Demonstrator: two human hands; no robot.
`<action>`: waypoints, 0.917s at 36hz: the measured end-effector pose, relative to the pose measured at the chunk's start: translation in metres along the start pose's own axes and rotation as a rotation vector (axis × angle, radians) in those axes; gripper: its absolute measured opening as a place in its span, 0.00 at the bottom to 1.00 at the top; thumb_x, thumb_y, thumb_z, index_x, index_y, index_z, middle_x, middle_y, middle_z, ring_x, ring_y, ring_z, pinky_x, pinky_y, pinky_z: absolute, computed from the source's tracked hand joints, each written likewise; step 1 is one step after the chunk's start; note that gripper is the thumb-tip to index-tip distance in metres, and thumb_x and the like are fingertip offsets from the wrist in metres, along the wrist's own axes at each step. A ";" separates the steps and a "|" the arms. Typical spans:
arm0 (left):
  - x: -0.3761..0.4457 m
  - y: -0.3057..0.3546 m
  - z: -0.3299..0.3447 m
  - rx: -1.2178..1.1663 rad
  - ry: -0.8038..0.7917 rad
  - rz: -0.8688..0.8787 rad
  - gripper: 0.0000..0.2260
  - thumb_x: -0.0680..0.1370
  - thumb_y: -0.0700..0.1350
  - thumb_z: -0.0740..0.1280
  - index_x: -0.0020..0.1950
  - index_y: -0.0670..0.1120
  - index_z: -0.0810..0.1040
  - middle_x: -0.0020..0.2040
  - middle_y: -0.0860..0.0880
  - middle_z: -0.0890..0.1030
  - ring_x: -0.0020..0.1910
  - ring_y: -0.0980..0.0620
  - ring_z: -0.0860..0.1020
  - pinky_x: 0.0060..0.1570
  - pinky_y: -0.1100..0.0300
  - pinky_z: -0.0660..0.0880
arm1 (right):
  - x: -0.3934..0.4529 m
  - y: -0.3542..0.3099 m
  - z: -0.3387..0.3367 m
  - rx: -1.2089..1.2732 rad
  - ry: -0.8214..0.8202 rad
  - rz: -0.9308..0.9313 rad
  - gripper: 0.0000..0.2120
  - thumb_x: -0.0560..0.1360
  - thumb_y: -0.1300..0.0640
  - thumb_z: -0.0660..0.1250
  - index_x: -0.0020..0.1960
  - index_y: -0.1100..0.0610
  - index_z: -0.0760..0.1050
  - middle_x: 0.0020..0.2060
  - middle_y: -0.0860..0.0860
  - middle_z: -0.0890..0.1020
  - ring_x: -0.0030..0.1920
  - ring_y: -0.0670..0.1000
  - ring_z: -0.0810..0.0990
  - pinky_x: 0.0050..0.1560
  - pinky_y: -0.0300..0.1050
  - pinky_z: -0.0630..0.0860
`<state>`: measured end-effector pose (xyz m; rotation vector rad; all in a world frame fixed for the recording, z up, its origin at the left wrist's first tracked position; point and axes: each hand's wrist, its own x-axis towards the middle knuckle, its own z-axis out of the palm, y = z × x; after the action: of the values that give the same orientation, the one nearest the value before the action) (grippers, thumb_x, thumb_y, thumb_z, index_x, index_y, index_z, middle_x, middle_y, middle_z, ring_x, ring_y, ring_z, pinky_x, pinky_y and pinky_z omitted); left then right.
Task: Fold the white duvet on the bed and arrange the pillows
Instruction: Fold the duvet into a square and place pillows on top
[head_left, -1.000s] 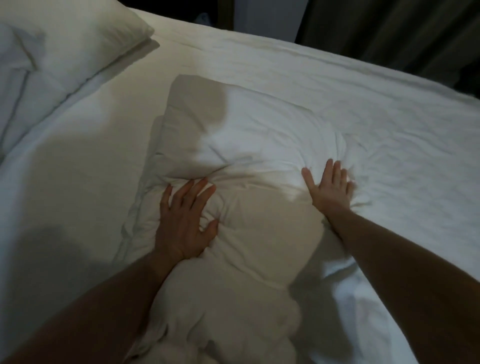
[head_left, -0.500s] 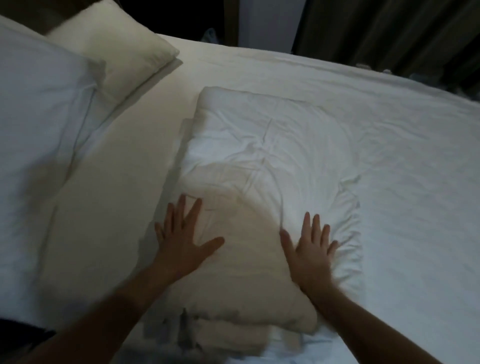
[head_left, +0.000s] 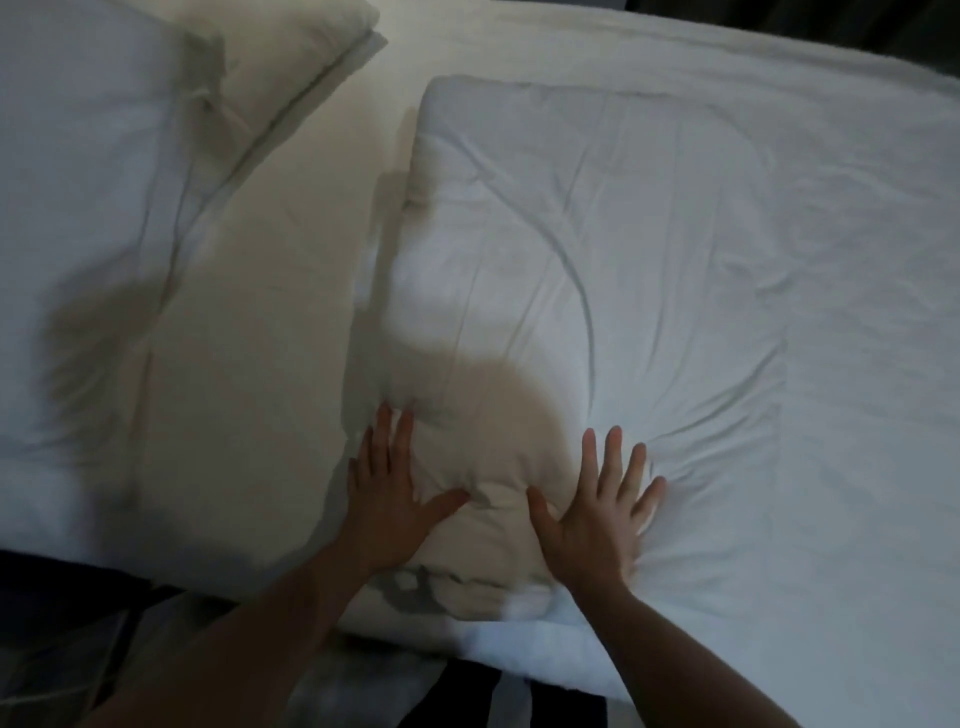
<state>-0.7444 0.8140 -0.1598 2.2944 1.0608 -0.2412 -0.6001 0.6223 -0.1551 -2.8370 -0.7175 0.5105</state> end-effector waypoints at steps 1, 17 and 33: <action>0.001 -0.002 0.004 0.007 0.008 0.002 0.52 0.65 0.82 0.50 0.79 0.56 0.37 0.81 0.50 0.41 0.79 0.42 0.50 0.72 0.35 0.56 | 0.001 0.001 0.004 0.004 0.008 -0.005 0.44 0.72 0.30 0.55 0.80 0.54 0.53 0.80 0.55 0.51 0.79 0.62 0.44 0.73 0.72 0.45; -0.028 0.029 -0.036 -0.001 0.095 0.081 0.46 0.69 0.75 0.58 0.80 0.53 0.49 0.81 0.49 0.48 0.79 0.44 0.49 0.75 0.40 0.50 | -0.014 0.007 -0.029 0.016 -0.021 -0.054 0.43 0.75 0.27 0.49 0.81 0.51 0.44 0.80 0.53 0.44 0.79 0.59 0.38 0.76 0.66 0.40; -0.066 0.034 -0.046 0.319 0.085 0.535 0.23 0.57 0.53 0.75 0.47 0.54 0.69 0.45 0.51 0.75 0.45 0.46 0.73 0.41 0.52 0.67 | -0.052 0.024 -0.047 -0.231 -0.124 -0.310 0.55 0.64 0.30 0.68 0.80 0.58 0.52 0.78 0.60 0.56 0.77 0.68 0.50 0.74 0.68 0.52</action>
<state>-0.7670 0.7818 -0.0812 2.7971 0.4317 -0.1000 -0.6158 0.5724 -0.1020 -2.8341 -1.2903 0.5882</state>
